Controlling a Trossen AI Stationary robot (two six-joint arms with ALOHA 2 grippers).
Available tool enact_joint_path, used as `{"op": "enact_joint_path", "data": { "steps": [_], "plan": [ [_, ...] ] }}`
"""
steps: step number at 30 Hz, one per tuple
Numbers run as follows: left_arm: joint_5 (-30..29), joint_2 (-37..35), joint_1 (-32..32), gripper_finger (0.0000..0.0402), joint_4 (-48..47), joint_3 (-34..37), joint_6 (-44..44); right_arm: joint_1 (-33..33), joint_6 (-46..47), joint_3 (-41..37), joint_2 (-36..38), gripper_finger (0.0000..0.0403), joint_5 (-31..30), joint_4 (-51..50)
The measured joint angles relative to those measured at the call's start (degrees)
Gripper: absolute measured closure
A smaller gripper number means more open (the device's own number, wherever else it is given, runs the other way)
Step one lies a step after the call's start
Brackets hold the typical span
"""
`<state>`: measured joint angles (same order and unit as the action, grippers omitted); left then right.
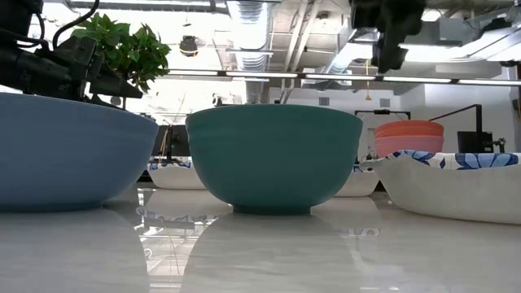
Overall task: Place and stack bowls onto a shelf
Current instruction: Stack the green bowl on top of the orange bowl on the shelf
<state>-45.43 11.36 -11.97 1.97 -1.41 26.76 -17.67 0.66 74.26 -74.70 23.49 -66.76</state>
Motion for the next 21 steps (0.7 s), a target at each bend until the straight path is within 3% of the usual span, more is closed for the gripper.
{"op": "enact_joint_path", "data": {
  "steps": [3,6,11,15,21],
  "plan": [
    [0.0,0.0,0.0,0.0084,0.0,0.0,0.0,10.7,3.9,-2.6,0.0,0.0153,-3.1,6.9],
    [0.0,0.0,0.0,0.0084,0.0,0.0,0.0,19.6,6.7,-4.4,-1.6,0.0153,-12.5,17.2],
    [0.0,0.0,0.0,0.0084,0.0,0.0,0.0,29.7,-0.5,-5.0,-7.6,0.0153,-20.9,29.4],
    [0.0,0.0,0.0,0.0084,0.0,0.0,0.0,33.3,-2.9,-4.5,-12.8,0.0153,-21.9,37.6],
    [0.5,0.0,0.0,0.0084,0.0,0.0,0.0,35.4,-4.4,-1.1,-19.4,0.0153,-19.1,38.4]
  ]
}}
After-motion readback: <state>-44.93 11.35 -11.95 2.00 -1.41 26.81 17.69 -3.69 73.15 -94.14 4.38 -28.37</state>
